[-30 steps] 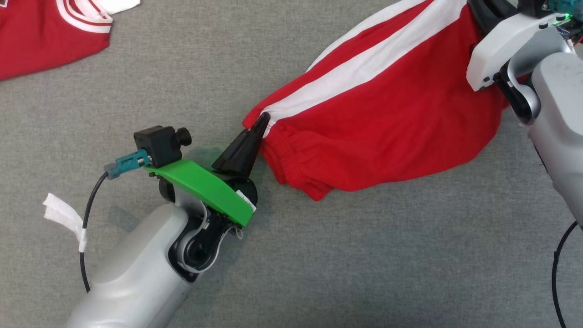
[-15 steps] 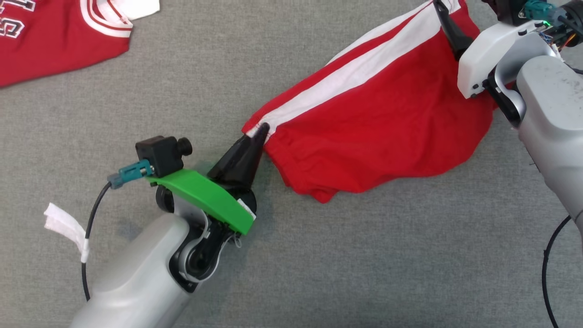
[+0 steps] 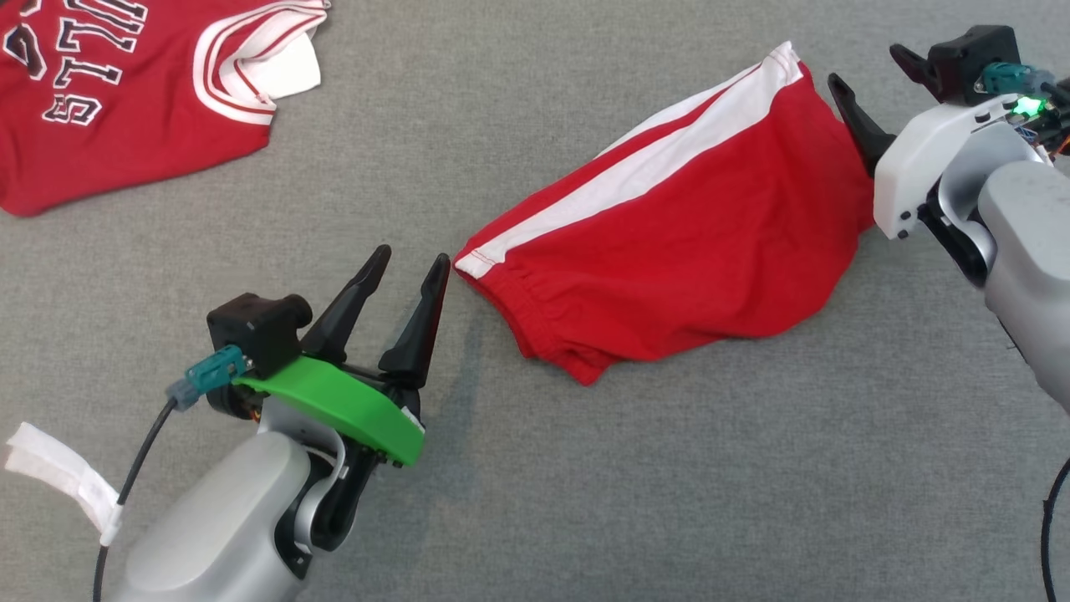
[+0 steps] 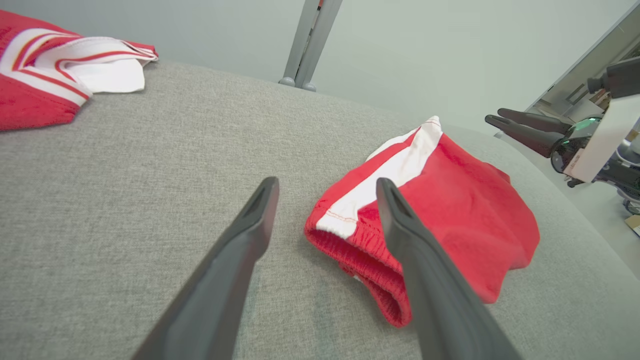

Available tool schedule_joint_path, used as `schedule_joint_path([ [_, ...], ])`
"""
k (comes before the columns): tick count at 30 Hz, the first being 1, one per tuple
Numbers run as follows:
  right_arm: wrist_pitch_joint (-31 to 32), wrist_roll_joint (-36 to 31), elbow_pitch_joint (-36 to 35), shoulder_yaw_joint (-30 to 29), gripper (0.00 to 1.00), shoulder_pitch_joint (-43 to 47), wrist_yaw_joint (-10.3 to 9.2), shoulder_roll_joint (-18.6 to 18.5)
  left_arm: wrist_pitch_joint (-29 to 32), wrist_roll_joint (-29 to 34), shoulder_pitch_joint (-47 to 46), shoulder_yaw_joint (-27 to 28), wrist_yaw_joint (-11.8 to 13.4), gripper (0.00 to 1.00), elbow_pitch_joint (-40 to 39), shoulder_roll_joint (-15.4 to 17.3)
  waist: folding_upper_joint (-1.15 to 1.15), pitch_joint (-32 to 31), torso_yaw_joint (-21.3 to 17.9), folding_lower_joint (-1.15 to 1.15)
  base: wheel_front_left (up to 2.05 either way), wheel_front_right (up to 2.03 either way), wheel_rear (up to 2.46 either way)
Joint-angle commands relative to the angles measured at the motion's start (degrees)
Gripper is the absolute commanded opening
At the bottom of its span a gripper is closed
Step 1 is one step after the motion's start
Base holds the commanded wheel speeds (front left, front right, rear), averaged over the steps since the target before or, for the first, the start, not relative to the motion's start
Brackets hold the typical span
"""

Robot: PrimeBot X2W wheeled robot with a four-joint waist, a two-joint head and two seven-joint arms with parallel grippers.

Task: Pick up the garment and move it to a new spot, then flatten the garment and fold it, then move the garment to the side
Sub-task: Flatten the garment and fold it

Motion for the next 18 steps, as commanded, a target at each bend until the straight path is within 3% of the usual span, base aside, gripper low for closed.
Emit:
schedule_joint_path([
  [1,0.64,1.17,-0.13,0.6,1.0,1.32,-0.08,-0.83,-0.27,1.18,1.29,0.65,0.78,1.0,-0.16,0.51,0.0,-1.97,-0.14,0.0,0.0,0.0,0.0],
  [10,3.78,7.33,0.46,2.55,1.0,5.36,-0.08,-3.24,-0.5,9.26,5.35,9.28,3.44,1.0,-1.76,-2.09,0.0,-1.26,0.74,0.0,0.0,0.0,0.0],
  [18,5.83,12.85,2.75,2.21,1.0,8.64,-0.08,-1.38,-0.52,13.85,11.08,20.02,0.95,1.0,-0.25,-8.09,0.0,-0.22,1.63,0.0,0.0,0.0,0.0],
])
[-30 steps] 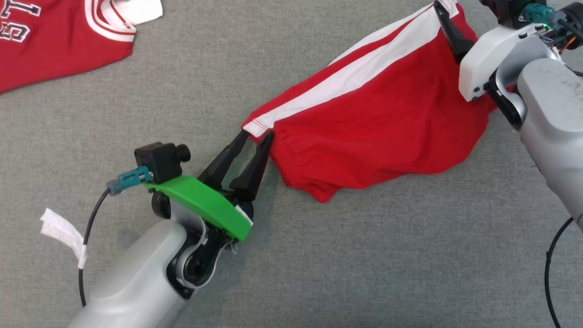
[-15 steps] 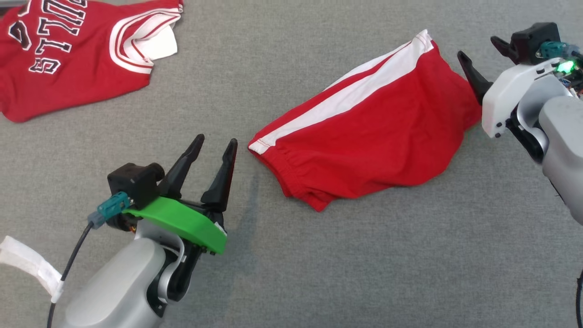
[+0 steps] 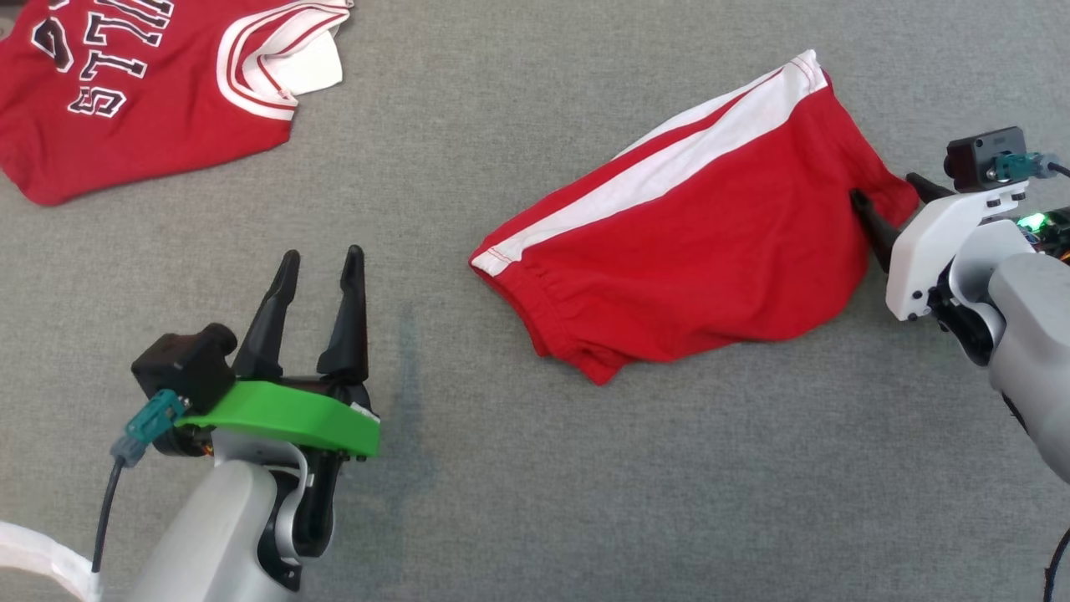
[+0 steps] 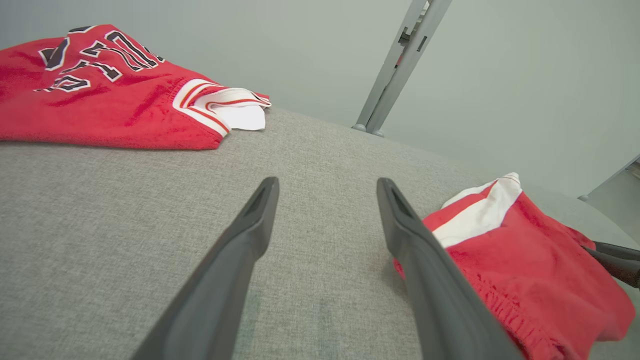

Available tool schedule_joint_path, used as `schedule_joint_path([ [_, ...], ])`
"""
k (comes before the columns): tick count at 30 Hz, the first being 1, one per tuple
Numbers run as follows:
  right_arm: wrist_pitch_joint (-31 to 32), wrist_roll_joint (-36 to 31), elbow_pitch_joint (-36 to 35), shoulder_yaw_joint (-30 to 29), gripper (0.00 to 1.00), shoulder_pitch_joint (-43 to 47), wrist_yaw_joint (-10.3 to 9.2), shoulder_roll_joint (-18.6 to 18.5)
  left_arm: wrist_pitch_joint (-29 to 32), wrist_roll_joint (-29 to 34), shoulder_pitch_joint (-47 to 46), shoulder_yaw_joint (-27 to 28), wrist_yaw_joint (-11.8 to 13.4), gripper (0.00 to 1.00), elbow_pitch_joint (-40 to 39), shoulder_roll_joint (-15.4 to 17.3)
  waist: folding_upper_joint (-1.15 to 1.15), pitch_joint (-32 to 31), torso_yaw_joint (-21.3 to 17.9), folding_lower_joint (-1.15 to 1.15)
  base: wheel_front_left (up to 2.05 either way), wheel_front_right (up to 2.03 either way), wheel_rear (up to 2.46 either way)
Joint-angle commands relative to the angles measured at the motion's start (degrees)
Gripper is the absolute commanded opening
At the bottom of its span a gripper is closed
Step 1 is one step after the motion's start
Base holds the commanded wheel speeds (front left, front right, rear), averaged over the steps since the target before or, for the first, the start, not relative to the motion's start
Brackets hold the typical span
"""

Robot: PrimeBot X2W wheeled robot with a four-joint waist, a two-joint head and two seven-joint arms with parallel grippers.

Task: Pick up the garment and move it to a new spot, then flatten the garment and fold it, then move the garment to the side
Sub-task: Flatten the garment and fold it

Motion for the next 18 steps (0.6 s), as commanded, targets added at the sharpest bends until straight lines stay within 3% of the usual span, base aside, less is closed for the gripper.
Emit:
schedule_joint_path([
  [1,0.61,0.89,0.31,0.15,1.0,1.02,-0.08,0.34,-0.18,1.02,1.35,1.56,-0.86,1.0,0.3,-0.94,0.0,0.14,0.11,0.0,0.0,0.0,0.0],
  [3,1.23,2.35,0.27,0.14,1.0,1.63,-0.08,1.11,-0.18,2.22,2.57,3.46,-1.72,1.0,0.94,-1.96,0.0,0.11,0.1,0.0,0.0,0.0,0.0],
  [4,1.37,3.07,0.13,0.07,0.93,1.85,-0.08,1.46,-0.19,2.93,3.08,4.35,-2.21,1.0,1.29,-2.48,0.0,0.08,0.08,0.0,0.0,0.0,0.0],
  [5,1.39,3.53,0.07,0.07,0.48,1.97,-0.08,1.72,-0.18,3.61,3.43,4.9,-2.56,1.0,1.53,-2.87,0.0,0.05,0.04,0.0,0.0,0.0,0.0],
  [8,0.94,4.86,0.5,-0.12,0.15,2.0,-0.07,2.46,-0.19,5.39,4.31,6.56,-3.9,1.0,2.54,-4.24,0.0,-0.11,-0.19,0.0,0.0,0.0,0.0],
  [9,0.54,5.25,0.66,-0.2,0.0,1.97,-0.07,2.61,-0.18,5.8,4.52,6.91,-4.28,1.0,2.86,-4.55,0.0,-0.17,-0.26,0.0,0.0,0.0,0.0],
  [18,-6.43,6.39,2.2,-1.08,0.0,0.7,-0.08,4.36,-0.18,10.5,5.36,10.06,-6.78,1.0,5.3,-6.56,0.0,-2.5,-2.92,0.0,0.0,0.0,0.0],
])
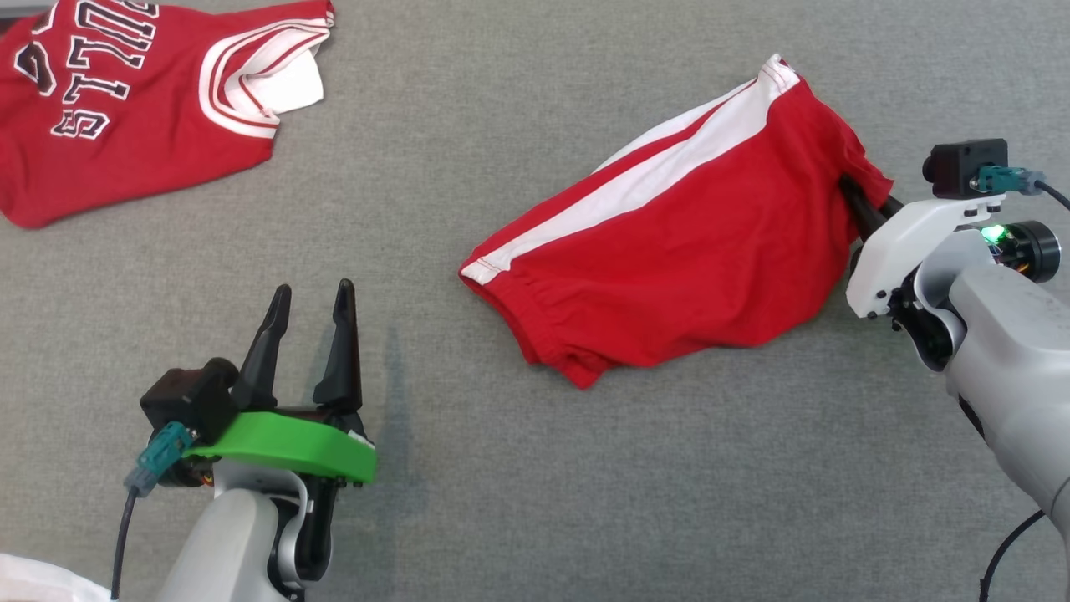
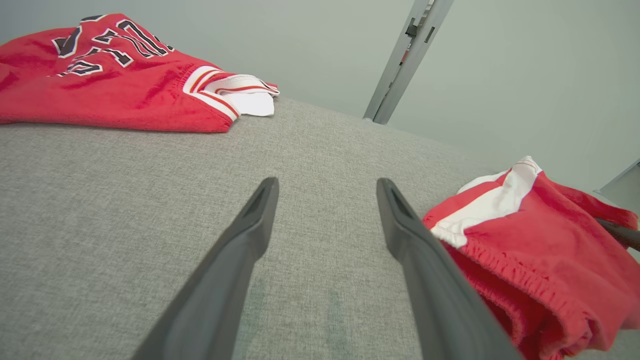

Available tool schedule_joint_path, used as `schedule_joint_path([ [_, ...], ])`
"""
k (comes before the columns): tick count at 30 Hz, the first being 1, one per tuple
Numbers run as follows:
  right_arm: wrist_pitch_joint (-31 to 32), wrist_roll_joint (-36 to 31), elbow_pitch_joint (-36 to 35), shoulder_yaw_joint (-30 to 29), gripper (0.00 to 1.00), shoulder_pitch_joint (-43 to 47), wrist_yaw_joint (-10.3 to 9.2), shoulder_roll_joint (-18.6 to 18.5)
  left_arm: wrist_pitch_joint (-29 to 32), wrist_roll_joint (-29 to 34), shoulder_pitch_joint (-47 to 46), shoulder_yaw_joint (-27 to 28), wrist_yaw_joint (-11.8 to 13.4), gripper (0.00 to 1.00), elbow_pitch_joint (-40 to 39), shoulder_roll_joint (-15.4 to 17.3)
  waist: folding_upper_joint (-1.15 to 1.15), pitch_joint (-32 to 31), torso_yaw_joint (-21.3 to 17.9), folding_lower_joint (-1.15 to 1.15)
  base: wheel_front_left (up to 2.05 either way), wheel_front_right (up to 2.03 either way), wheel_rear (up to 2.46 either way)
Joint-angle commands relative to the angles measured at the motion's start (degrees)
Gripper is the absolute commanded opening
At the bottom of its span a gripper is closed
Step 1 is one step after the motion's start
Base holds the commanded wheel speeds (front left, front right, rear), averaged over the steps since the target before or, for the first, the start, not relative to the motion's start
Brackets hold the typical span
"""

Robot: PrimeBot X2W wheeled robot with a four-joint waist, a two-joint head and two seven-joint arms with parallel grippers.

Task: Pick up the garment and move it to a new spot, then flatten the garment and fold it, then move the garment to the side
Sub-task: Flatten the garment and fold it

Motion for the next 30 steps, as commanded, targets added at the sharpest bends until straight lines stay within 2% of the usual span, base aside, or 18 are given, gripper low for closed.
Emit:
schedule_joint_path([
  [1,-1.01,0.47,-0.01,-0.08,0.0,0.51,-0.08,0.01,-0.17,0.99,1.16,0.5,-0.46,1.0,0.28,-0.14,0.0,-1.53,-1.59,0.0,0.0,0.0,0.0],
  [9,-3.67,-0.09,-1.35,-1.73,0.0,5.29,-0.08,-0.37,-0.18,4.03,3.59,3.06,-1.25,1.0,1.85,-1.18,0.0,-5.58,-7.05,0.0,0.0,0.0,0.0],
  [15,-3.63,-2.63,-3.94,-9.62,0.0,11.64,-0.08,-1.3,-0.18,3.96,5.04,4.06,-2.05,1.0,2.98,-2.18,0.0,-7.28,-9.54,0.0,0.0,0.0,0.0],
  [23,-3.65,-8.41,-8.76,-22.35,0.0,20.63,-0.08,0.58,-0.18,4.27,5.98,4.73,-2.81,1.0,3.46,-2.91,0.0,-8.23,-9.84,0.0,0.0,0.0,0.0],
  [30,-3.66,-17.62,-13.04,-29.76,0.0,19.44,-0.08,4.59,-0.18,4.67,6.31,4.42,-3.29,1.0,4.2,-3.44,0.0,-8.84,-8.43,0.0,0.0,0.0,0.0],
])
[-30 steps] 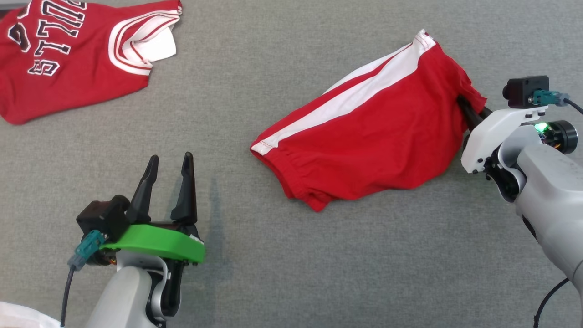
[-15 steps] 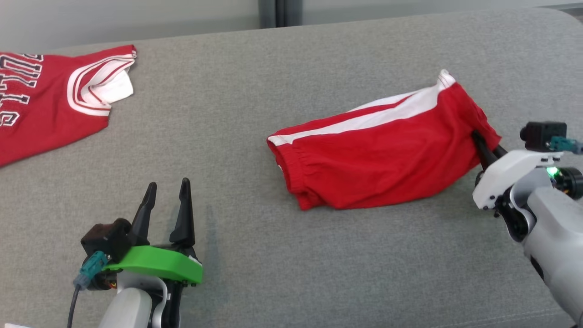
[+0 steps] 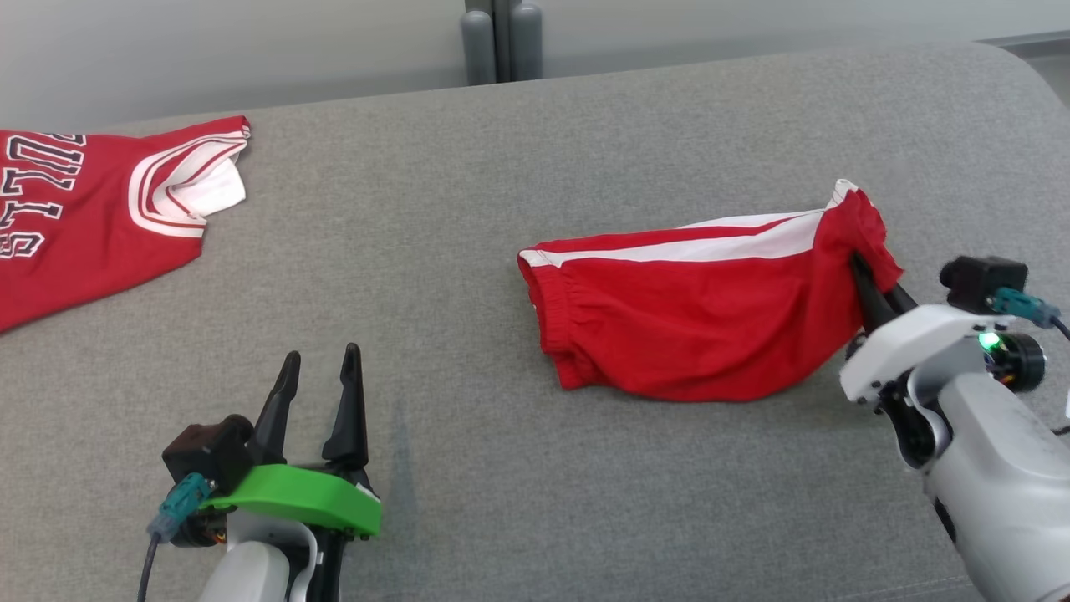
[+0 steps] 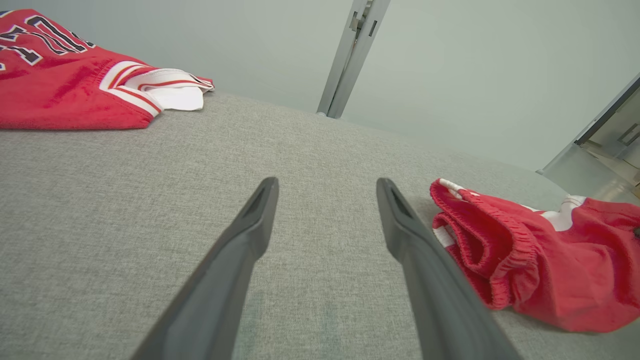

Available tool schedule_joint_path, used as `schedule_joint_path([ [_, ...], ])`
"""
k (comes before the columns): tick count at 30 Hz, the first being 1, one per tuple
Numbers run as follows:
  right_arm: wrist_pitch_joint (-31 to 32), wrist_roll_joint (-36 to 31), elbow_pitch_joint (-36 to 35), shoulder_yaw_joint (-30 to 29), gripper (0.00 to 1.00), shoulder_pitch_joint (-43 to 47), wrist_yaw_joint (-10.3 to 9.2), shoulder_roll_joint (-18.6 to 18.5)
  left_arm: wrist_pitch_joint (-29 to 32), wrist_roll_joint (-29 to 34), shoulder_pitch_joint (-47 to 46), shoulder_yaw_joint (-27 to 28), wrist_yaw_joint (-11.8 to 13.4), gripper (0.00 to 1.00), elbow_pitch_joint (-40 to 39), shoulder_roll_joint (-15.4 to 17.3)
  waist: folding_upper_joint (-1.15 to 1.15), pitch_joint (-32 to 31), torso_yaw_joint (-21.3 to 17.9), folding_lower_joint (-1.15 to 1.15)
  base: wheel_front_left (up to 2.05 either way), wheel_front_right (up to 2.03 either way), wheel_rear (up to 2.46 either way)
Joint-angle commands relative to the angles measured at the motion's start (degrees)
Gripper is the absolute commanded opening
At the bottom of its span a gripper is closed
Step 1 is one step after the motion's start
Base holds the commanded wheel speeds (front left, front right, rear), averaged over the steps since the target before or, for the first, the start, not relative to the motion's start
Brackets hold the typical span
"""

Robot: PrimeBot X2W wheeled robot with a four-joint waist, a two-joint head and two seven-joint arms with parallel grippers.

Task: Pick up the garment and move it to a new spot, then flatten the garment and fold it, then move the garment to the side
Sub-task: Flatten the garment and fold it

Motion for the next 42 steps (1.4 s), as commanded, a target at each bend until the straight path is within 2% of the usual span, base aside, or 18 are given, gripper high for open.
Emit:
schedule_joint_path([
  [1,-0.18,-2.13,-1.12,-0.7,0.0,-1.47,-0.07,1.37,-0.18,0.69,0.99,0.09,-0.36,1.0,0.23,-0.07,0.0,-0.41,0.63,0.0,0.0,0.0,0.0],
  [8,-0.18,-8.32,-3.67,1.52,0.0,-5.74,-0.08,9.0,-0.18,0.22,1.09,0.22,-0.74,1.0,0.64,-0.98,0.0,-1.28,2.36,0.0,0.0,0.0,0.0],
  [12,-0.14,-9.92,-3.64,7.35,0.0,-7.06,-0.07,11.75,-0.18,0.43,1.02,0.21,-0.91,1.0,0.88,-1.27,0.0,-1.62,3.45,0.0,0.0,0.0,0.0],
  [17,2.41,-10.71,-2.97,16.86,0.0,-5.93,-0.08,12.52,-0.18,0.7,1.03,0.51,-1.01,1.0,0.75,-1.48,0.0,-1.5,4.25,0.0,0.0,0.0,0.0],
  [20,3.9,-9.98,-2.9,21.2,0.0,-5.5,-0.08,11.61,-0.18,0.88,1.3,0.83,-1.13,1.0,0.61,-1.56,0.0,-1.32,4.33,0.0,0.0,0.0,0.0],
  [27,4.48,-8.32,-4.48,26.2,0.0,-4.85,-0.08,9.97,-0.18,1.25,1.64,1.27,-1.29,1.0,0.56,-1.78,0.0,-0.9,3.37,0.0,0.0,0.0,0.0],
  [28,4.34,-8.03,-4.83,26.91,0.12,-4.7,-0.08,9.82,-0.18,1.35,1.56,1.23,-1.32,1.0,0.57,-1.82,0.0,-0.81,3.21,0.0,0.0,0.0,0.0],
  [30,3.86,-7.5,-5.71,28.06,0.5,-4.37,-0.08,9.75,-0.18,1.62,1.3,1.05,-1.4,1.0,0.7,-1.88,0.0,-0.65,2.96,0.0,0.0,0.0,0.0],
  [31,3.68,-7.3,-6.03,28.54,1.0,-4.32,-0.08,9.66,-0.18,1.67,1.14,1.01,-1.42,1.0,0.78,-1.87,0.0,-0.59,2.87,0.0,0.0,0.0,0.0],
  [37,1.65,-5.86,-9.23,30.21,1.0,-4.07,-0.08,9.04,-0.18,2.0,0.47,0.81,-1.51,1.0,1.14,-1.96,0.0,-0.39,2.52,0.0,0.0,0.0,0.0],
  [42,0.41,-5.23,-12.82,27.68,1.0,-5.41,-0.08,7.91,-0.18,2.4,0.27,0.66,-1.52,1.0,1.39,-2.07,0.0,-0.45,2.71,0.0,0.0,0.0,0.0],
])
